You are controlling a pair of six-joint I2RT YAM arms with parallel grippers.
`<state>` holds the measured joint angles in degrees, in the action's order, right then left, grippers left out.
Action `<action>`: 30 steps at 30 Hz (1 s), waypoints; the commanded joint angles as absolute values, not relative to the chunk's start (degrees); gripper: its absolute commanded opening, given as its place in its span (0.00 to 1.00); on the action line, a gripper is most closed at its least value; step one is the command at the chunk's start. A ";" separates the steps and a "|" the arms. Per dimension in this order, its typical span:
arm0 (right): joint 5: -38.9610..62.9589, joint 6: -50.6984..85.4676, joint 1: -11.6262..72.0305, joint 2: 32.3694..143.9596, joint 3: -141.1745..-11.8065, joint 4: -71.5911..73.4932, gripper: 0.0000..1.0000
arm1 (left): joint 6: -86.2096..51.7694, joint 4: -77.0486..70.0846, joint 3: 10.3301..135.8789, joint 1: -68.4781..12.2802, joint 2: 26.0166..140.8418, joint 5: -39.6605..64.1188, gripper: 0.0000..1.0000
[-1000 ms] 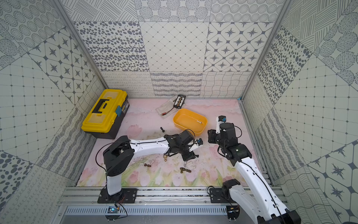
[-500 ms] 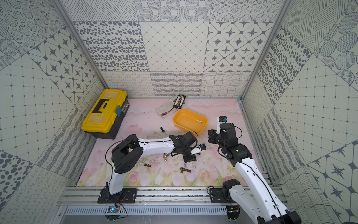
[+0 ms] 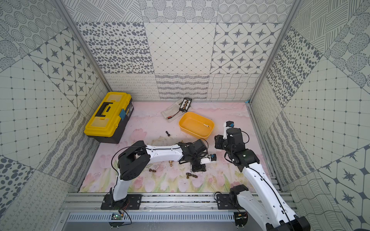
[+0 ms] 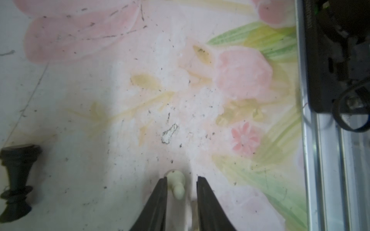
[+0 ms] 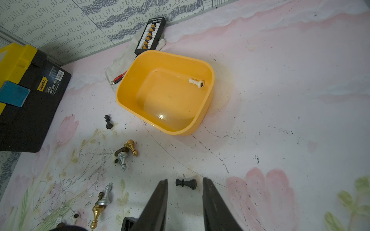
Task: Put the chess pieces into the storage box
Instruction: Pick up the chess piece at the center of the board.
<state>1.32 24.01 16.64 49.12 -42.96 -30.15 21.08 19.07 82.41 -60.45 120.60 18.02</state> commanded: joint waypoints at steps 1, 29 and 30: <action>1.66 24.83 16.44 48.39 -42.12 -28.24 0.35 | 21.77 20.07 84.42 -61.44 122.32 16.68 0.24; -2.89 27.23 16.08 47.89 -41.22 -24.13 0.36 | -0.04 30.92 120.31 -45.95 131.52 -3.45 0.00; -2.50 27.43 16.00 48.46 -41.25 -23.82 0.37 | -0.62 33.82 125.77 -45.43 134.61 -4.06 0.00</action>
